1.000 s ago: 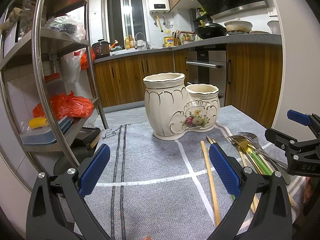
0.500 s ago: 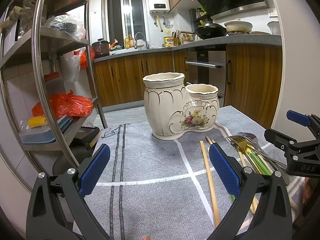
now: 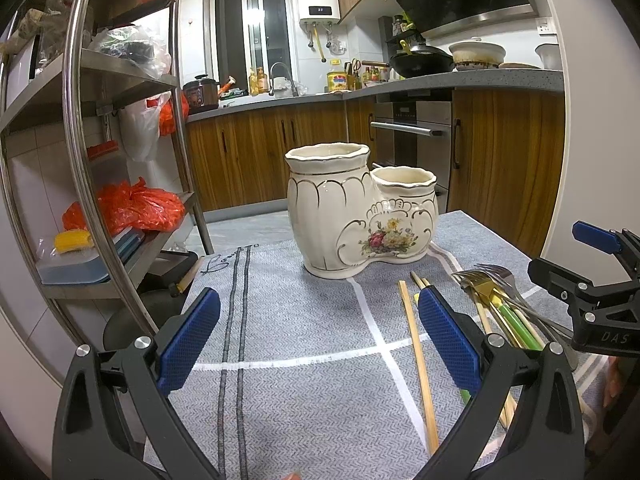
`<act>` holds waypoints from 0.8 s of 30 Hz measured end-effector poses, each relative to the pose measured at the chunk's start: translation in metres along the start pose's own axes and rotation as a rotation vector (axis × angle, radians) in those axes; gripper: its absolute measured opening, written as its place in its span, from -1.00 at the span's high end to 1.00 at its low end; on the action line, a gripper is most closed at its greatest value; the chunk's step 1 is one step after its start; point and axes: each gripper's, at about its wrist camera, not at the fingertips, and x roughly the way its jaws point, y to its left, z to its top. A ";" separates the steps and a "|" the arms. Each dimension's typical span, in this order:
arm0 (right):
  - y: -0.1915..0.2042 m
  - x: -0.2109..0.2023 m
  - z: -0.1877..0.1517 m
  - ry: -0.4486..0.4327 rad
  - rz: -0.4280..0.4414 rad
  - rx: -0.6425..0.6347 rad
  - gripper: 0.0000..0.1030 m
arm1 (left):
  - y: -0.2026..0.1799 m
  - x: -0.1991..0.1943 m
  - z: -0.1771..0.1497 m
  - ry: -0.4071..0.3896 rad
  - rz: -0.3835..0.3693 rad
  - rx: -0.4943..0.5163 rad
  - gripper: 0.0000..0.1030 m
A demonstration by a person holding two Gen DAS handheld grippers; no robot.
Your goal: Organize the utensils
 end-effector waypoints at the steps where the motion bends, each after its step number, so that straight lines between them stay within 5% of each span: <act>1: 0.000 0.000 0.000 0.001 0.000 0.000 -0.93 | 0.000 0.000 0.000 0.000 0.000 0.000 -0.90; 24: -0.005 0.006 -0.001 0.004 -0.013 0.017 -0.93 | -0.010 -0.007 -0.004 -0.007 -0.053 0.000 -0.90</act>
